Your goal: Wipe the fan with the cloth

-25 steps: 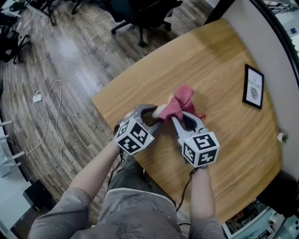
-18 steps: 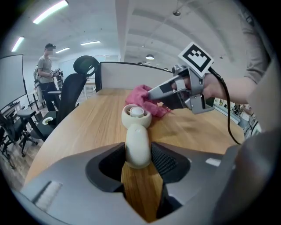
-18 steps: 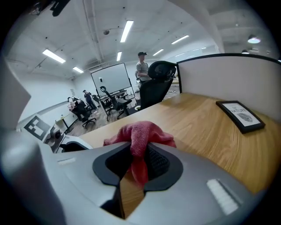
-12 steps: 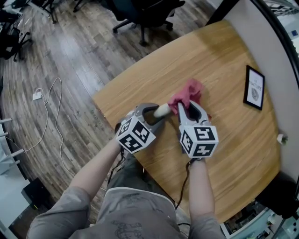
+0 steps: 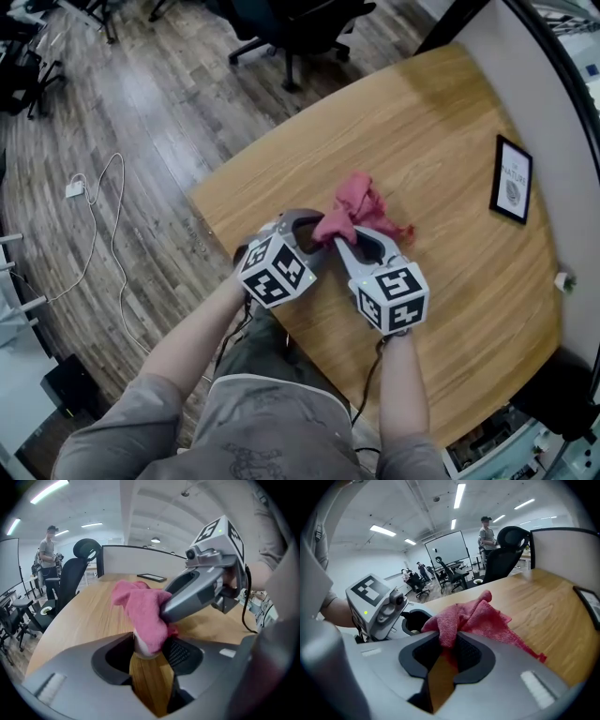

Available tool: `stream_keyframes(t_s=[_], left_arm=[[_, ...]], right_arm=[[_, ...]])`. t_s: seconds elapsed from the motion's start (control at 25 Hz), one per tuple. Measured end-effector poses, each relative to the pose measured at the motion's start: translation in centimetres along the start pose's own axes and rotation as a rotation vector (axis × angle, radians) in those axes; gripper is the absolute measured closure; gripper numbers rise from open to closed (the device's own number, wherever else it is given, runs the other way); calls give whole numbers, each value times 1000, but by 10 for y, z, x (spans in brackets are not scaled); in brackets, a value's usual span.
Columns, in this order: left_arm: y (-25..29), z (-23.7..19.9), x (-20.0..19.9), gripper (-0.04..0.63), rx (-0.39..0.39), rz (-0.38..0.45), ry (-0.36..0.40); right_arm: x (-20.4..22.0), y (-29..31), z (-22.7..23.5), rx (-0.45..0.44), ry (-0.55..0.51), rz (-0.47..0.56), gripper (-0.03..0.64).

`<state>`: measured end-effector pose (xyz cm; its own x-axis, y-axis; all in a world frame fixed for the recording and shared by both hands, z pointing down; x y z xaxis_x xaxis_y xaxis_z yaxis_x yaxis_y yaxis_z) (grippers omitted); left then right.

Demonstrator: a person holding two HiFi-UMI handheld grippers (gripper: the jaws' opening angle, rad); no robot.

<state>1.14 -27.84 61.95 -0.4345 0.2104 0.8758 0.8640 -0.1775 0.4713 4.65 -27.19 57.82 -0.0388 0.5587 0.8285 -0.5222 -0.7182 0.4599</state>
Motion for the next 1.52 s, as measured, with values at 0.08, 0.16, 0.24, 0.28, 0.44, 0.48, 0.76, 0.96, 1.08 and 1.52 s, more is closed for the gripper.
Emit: stream_keyframes(t_s=[0.08,0.16,0.24,0.28,0.44,0.48,0.76,0.96,1.08,1.52], left_arm=[[-1,0,0,410,1,0,-3],[-2,0,0,410,0,-1,-7],[-2,1,-1,410,0,2,-2],[-2,1,-1,410,0,5,3],[-4,1,0,410,0,5,11],[-5,1,-1,410,1,4,7],[-2,0,-2,410,-1,3,-4],[-2,-1,1,411,-2,1,1],[-2,-1,0,410,-1,4,-2],[-11,-3,0,349,-42,31,-32]], right_arm=[[-5,-8,7,28,-8,14,532],[-12,-17,17,85,-23,53,532],[-17,-29,39,187,-38,86,531],[-19,-34,52,242,-38,98,532],[-23,-37,85,387,-85,101,531],[-26,-34,86,399,-108,104,532],[-33,-17,67,441,-147,136,532],[-24,4,25,278,-170,98,532],[-15,12,3,208,-178,64,532],[-24,-16,-9,237,-174,15,532]])
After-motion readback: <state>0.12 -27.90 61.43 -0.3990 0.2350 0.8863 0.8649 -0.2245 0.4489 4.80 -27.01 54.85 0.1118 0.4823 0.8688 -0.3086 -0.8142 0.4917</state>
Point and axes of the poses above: the fingertips, and each gripper's own axes: y forward along the fingers, z to its right, x out of its underside, the point moved 2 cm from there along -y, backward along the fingers, and after that the axes turned 15 degrees about z, right-handed, at the moved point
